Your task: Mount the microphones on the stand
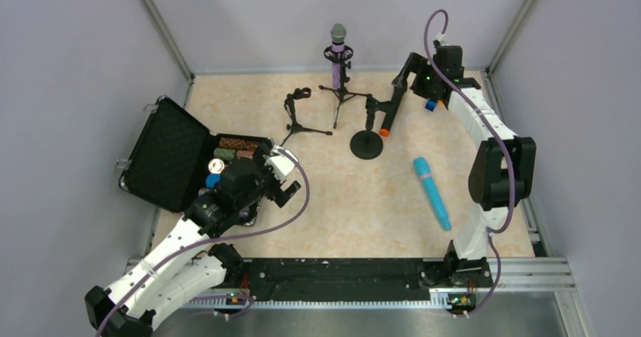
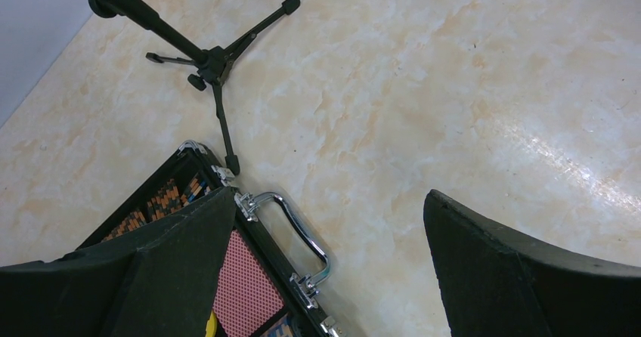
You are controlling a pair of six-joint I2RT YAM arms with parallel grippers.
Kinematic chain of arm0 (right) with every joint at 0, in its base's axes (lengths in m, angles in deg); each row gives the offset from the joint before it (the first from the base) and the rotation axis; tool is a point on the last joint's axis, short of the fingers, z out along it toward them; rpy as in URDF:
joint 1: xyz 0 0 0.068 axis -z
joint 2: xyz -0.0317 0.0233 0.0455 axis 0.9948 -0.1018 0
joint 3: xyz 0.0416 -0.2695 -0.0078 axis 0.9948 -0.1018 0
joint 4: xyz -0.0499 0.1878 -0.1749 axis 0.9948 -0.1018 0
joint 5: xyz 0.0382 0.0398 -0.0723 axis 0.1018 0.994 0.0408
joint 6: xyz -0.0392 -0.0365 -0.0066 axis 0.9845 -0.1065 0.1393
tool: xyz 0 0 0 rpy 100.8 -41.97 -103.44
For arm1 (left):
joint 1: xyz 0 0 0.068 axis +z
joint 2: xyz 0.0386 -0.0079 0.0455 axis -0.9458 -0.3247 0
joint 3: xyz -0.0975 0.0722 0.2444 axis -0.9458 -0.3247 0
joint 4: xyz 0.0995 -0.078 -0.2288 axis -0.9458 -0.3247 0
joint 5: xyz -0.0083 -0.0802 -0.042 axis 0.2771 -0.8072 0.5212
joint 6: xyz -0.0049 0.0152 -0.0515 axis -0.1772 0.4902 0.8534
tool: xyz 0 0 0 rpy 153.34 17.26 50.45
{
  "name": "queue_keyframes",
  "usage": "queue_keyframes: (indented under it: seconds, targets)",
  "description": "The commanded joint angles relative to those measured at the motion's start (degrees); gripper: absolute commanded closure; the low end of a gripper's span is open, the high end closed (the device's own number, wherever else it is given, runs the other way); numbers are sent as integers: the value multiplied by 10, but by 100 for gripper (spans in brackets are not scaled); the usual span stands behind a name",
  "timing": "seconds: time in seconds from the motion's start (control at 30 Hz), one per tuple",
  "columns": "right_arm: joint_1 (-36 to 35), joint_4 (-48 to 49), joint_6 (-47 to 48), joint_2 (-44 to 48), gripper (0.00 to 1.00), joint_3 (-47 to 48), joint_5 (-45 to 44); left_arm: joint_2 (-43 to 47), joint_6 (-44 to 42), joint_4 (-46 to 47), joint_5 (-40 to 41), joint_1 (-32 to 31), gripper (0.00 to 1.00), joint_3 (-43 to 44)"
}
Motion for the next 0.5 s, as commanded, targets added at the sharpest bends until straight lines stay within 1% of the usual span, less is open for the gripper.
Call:
queue_keyframes:
  seconds: [0.0, 0.17, 0.47]
  targets:
    - [-31, -62, 56, -54, 4, 69, -36, -4, 5, 29, -6, 1, 1, -4]
    - [-57, -127, 89, -123, 5, 125, -58, -9, 6, 30, -3, -1, 1, -5]
    - [-78, -192, 116, -222, 9, 189, -87, -10, 4, 32, 0, -2, 1, -8]
